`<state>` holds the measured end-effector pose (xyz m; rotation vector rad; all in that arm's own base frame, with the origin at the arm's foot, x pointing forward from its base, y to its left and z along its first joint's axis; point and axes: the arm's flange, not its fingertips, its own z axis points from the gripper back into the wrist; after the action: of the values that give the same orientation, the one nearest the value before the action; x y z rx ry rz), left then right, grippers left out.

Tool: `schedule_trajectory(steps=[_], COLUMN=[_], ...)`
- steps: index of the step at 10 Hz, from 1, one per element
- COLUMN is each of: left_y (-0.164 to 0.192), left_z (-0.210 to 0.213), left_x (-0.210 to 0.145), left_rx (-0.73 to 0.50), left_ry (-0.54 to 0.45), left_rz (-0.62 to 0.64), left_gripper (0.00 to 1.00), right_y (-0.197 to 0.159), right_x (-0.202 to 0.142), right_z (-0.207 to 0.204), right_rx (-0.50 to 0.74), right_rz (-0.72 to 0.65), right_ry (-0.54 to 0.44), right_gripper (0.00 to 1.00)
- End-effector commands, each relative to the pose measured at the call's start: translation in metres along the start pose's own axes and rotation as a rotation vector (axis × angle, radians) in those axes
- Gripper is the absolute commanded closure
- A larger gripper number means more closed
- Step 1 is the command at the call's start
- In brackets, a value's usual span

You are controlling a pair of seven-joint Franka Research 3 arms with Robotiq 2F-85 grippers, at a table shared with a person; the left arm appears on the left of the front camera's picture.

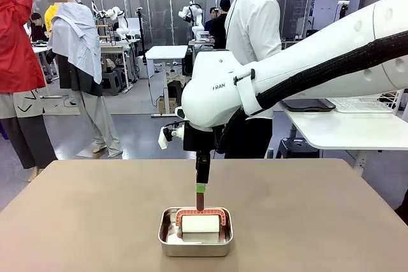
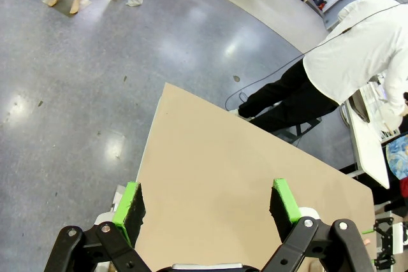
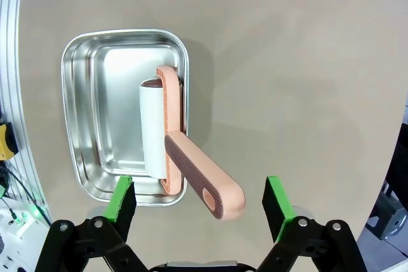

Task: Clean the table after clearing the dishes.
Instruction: Place the Lint Roller back on top of the Airtight Container.

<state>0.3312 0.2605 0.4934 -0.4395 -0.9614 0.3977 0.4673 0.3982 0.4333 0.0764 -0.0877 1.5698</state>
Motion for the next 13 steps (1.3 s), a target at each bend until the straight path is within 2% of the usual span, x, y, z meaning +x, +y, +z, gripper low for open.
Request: schedule_trajectory(steps=[1,11,12,13], left_y=[0.000,0.000,0.000,0.000], left_z=[0.003,0.003,0.003,0.003], left_x=[0.002,0.002,0.002,0.002], left_rx=[-0.007,-0.007,-0.007,-0.007], left_ry=[0.009,0.009,0.009,0.009], left_rz=[-0.003,-0.003,-0.003,-0.003], left_gripper=[0.00,0.00,0.00,0.00], right_y=[0.002,0.000,-0.020,-0.031], right_x=[0.001,0.000,-0.022,-0.048], right_z=[0.001,0.000,0.021,0.044], right_rx=[0.000,0.001,-0.014,0.039], right_rz=[0.003,0.000,-0.162,-0.306], right_ry=[0.001,0.000,-0.049,-0.166], right_gripper=[0.00,0.00,0.00,0.00])
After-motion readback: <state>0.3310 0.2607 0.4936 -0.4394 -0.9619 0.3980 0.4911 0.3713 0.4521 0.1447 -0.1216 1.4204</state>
